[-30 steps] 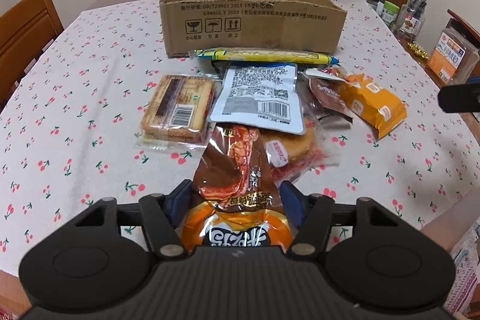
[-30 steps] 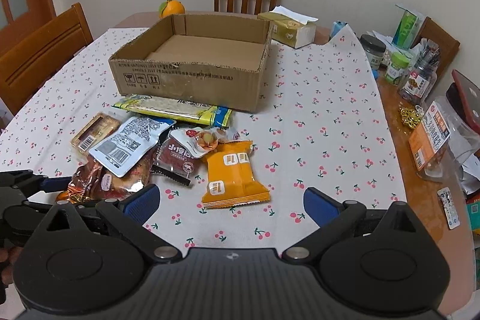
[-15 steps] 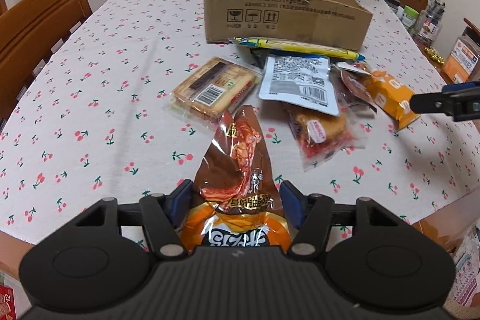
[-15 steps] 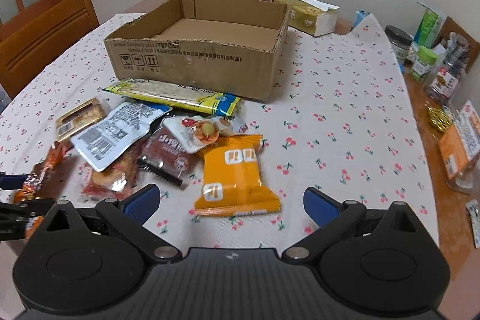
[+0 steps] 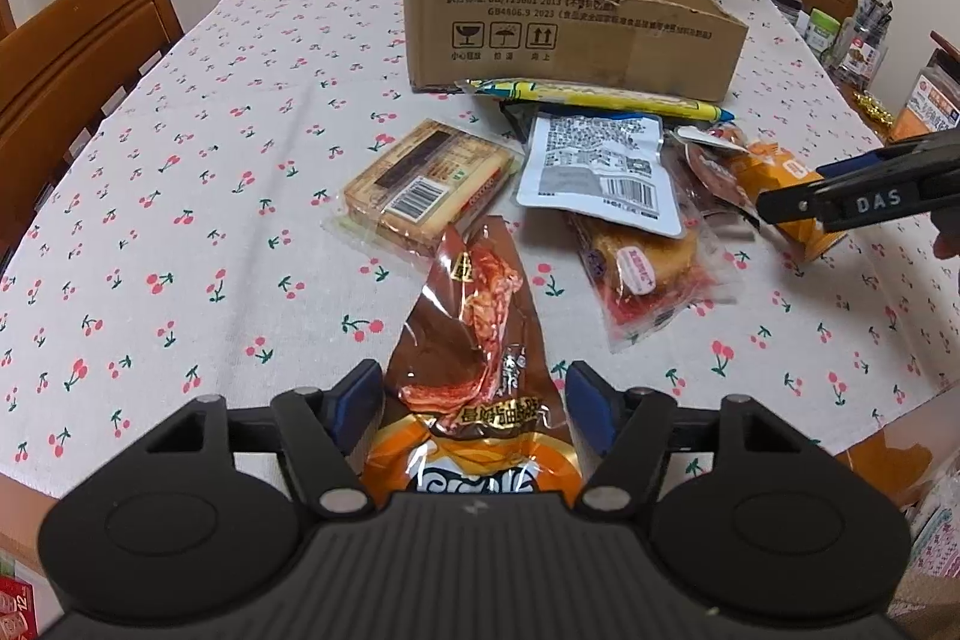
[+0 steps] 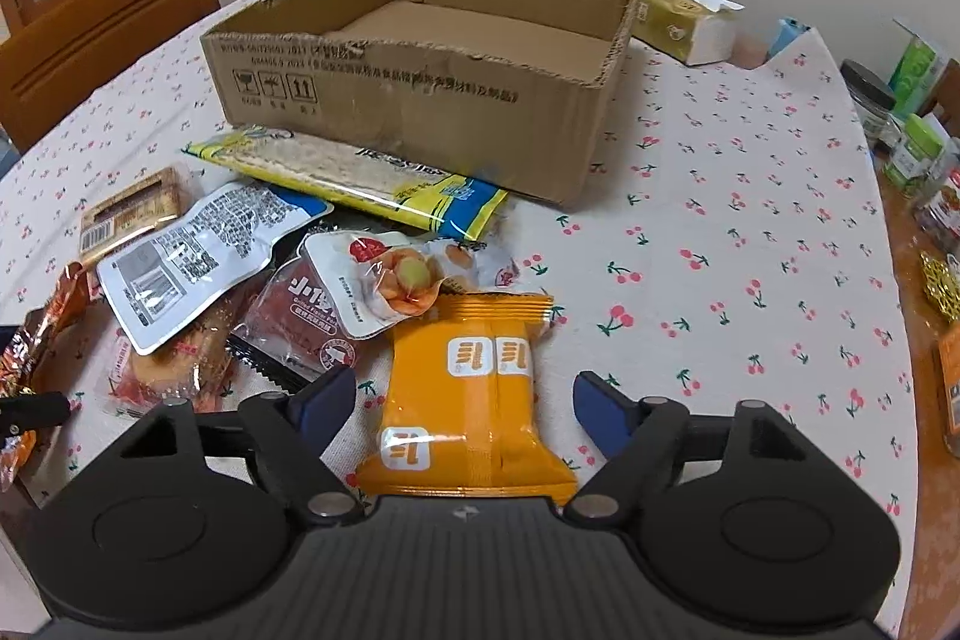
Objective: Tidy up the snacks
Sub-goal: 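Grasp the orange-wrapped snack bag with the left tool while the right tool grasps the orange pastry packet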
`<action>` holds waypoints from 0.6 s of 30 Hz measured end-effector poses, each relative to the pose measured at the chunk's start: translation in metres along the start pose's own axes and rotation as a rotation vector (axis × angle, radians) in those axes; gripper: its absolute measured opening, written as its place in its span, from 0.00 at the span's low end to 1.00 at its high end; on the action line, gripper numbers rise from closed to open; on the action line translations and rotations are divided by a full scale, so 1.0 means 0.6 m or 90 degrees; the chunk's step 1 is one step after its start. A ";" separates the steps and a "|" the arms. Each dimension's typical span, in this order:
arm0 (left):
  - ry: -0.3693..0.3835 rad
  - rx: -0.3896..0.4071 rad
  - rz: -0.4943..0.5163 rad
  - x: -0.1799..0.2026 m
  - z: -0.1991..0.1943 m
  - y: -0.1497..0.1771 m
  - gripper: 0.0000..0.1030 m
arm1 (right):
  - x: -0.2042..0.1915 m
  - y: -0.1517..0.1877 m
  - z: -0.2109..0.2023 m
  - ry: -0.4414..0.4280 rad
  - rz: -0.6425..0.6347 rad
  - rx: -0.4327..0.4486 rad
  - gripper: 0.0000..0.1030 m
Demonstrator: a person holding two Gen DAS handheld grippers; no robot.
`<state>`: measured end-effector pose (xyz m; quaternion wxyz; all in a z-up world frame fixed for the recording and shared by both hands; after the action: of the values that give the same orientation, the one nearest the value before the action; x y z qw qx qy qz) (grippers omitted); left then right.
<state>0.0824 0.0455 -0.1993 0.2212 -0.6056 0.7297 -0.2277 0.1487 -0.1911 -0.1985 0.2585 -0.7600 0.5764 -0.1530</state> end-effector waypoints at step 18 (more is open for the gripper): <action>0.036 -0.026 0.035 -0.012 -0.022 -0.016 0.59 | 0.002 0.009 -0.013 0.016 0.006 -0.041 0.53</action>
<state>0.0833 0.0518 -0.1824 0.1940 -0.5833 0.7564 -0.2237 0.1406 -0.1949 -0.1953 0.2274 -0.7631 0.5879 -0.1427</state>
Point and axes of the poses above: each gripper's, at about its wrist camera, not at the fingertips, and z roughly the way its jaws point, x to its right, y to its underside, the point moved 5 cm from there along z, roughly the way its jaws point, and after that the axes turned 6 degrees about -y, right-handed, at the moved point
